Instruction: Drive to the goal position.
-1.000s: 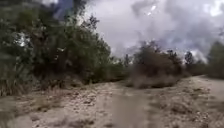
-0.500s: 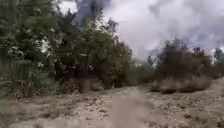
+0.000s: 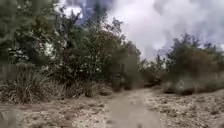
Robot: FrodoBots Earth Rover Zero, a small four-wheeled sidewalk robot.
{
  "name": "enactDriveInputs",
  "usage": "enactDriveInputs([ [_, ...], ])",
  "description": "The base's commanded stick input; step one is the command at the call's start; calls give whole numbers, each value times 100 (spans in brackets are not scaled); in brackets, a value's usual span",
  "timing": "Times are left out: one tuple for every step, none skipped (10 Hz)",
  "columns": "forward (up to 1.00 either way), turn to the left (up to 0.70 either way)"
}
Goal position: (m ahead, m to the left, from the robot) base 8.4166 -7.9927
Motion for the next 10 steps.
enactDriveInputs([
  [85, -9],
  [85, -26],
  [85, -34],
  [85, -34],
  [85, -34],
  [85, -34],
  [85, -34],
  [85, -17],
  [85, -2],
  [85, 0],
])
